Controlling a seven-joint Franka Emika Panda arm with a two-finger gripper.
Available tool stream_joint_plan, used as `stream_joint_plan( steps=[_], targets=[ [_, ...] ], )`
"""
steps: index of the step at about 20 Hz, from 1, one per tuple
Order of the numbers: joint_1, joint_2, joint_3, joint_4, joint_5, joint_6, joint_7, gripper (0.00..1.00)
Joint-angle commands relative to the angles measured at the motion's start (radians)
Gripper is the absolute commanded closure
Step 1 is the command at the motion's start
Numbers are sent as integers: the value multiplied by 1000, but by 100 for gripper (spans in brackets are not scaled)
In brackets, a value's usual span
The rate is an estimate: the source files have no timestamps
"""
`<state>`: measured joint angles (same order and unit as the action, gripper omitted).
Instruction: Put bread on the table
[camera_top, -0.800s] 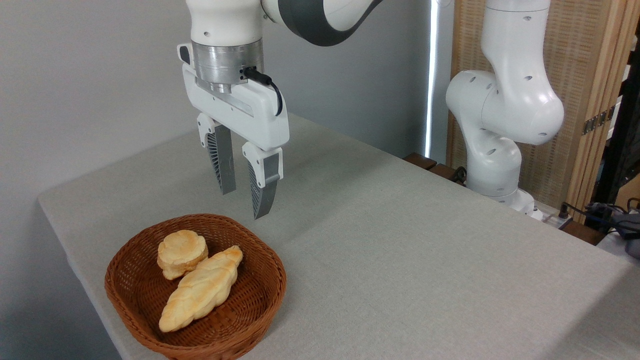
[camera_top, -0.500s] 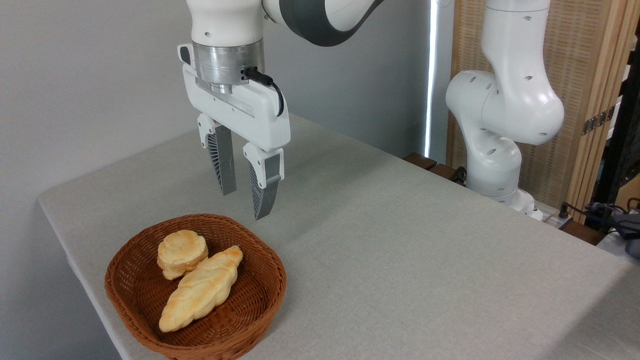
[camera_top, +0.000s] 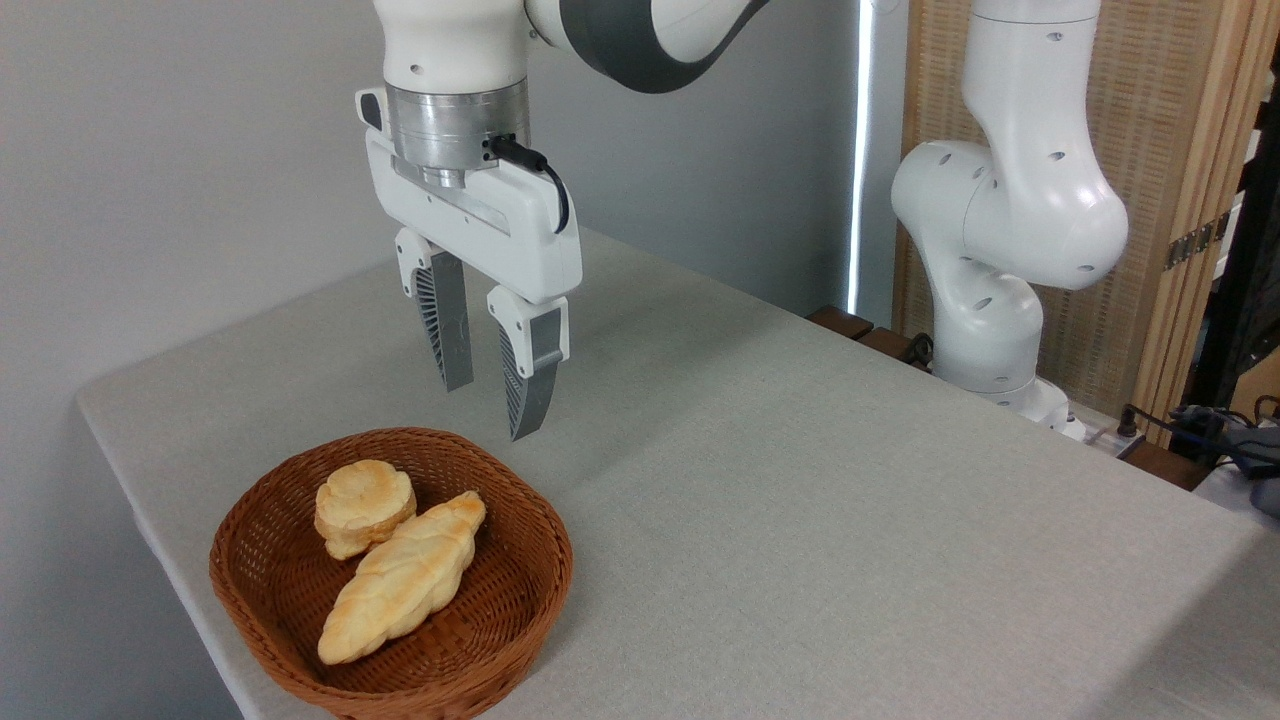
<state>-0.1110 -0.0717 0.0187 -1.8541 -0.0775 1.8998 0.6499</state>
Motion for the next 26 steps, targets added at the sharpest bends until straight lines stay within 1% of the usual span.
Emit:
stream_joint_plan(
  steps=[1,13,22,25,26],
  targets=[
    [4,-7,1,12,-13,-28,-3,0],
    [4,-7,1,12,-13,-31,-1,0],
    [5,16,1,12,-1,-30,0,0],
    [5,30,0,10,-2,-7,-1,0],
    [5,39,1,10,-2,17,-4,0]
  ],
)
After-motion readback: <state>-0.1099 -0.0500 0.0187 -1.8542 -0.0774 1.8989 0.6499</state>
